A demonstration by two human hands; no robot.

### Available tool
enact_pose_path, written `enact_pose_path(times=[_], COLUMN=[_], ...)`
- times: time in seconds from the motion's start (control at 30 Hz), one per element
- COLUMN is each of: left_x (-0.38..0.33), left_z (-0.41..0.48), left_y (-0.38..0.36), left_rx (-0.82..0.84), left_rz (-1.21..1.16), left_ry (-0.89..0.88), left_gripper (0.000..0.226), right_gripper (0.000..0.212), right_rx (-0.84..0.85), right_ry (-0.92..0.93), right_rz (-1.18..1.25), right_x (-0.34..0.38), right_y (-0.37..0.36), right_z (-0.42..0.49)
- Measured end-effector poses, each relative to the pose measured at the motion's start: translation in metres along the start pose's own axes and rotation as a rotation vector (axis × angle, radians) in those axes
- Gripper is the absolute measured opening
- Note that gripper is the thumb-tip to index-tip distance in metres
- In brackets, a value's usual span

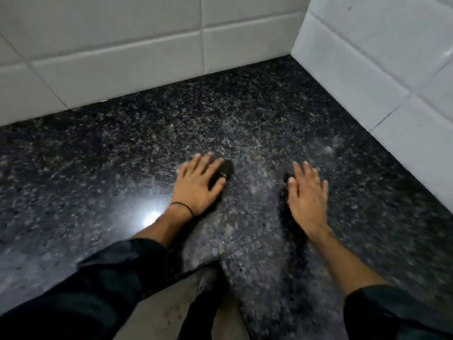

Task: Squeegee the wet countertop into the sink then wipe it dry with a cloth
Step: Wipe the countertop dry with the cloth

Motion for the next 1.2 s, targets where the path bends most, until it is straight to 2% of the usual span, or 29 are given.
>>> enact_pose_path(times=[0.1, 0.17, 0.33, 0.4, 0.47, 0.53, 0.63, 0.7, 0.73, 0.87, 0.97, 1.03, 1.1, 1.2], left_x=[0.018, -0.024, -0.201, -0.225, -0.211, -0.177, -0.117, -0.116, -0.13, -0.24, -0.31, -0.328, -0.337, -0.343], left_z=[0.032, 0.043, -0.003, -0.015, 0.014, 0.072, 0.159, 0.183, 0.182, 0.125, 0.063, 0.069, 0.119, 0.216], left_y=[0.01, 0.003, -0.049, -0.057, -0.048, -0.033, -0.009, -0.007, -0.009, -0.039, -0.066, -0.07, -0.065, -0.055], left_rx=[-0.011, -0.009, 0.125, 0.14, 0.096, 0.055, 0.039, 0.031, 0.019, 0.055, 0.132, 0.144, 0.087, 0.1], left_rz=[-0.097, -0.093, 0.014, 0.057, 0.055, 0.054, 0.006, -0.017, -0.015, -0.013, 0.048, 0.066, 0.067, 0.006], left_ry=[0.231, 0.201, -0.353, -0.519, -0.573, -0.485, -0.16, -0.031, -0.039, -0.42, -0.739, -0.852, -0.813, -0.52], left_gripper=[0.058, 0.058, 0.057, 0.057, 0.058, 0.058, 0.059, 0.06, 0.06, 0.054, 0.049, 0.048, 0.049, 0.051], right_gripper=[0.053, 0.056, 0.055, 0.058, 0.058, 0.057, 0.055, 0.055, 0.056, 0.057, 0.061, 0.065, 0.067, 0.067], right_rx=[-0.01, 0.057, 0.066, 0.047, 0.033, 0.015, 0.01, 0.02, 0.025, -0.033, -0.11, -0.076, -0.062, -0.089], right_ry=[-0.194, -0.257, -0.235, -0.231, -0.226, -0.223, -0.242, -0.256, -0.242, -0.206, -0.481, -0.635, -0.645, -0.627], right_rz=[-0.03, -0.072, -0.127, -0.151, -0.138, -0.125, -0.126, -0.109, -0.098, -0.079, -0.103, -0.075, -0.067, -0.041], right_x=[-0.081, -0.114, -0.125, -0.124, -0.126, -0.126, -0.128, -0.129, -0.128, -0.15, -0.218, -0.252, -0.259, -0.255], right_y=[0.02, 0.018, 0.007, 0.007, 0.009, 0.01, 0.008, 0.008, 0.009, 0.028, 0.054, 0.056, 0.055, 0.058], right_z=[-0.023, -0.032, -0.043, -0.044, -0.045, -0.046, -0.045, -0.044, -0.044, -0.04, -0.041, -0.044, -0.044, -0.043])
Point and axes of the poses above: each hand's wrist, its own z-axis towards the middle knuckle, its own y-axis out of the back of the hand, x = y × z, the point moved 8 cm from there along z, towards the middle knuckle, and after that the axes turned 9 degrees about x, right-handed, at the moved point
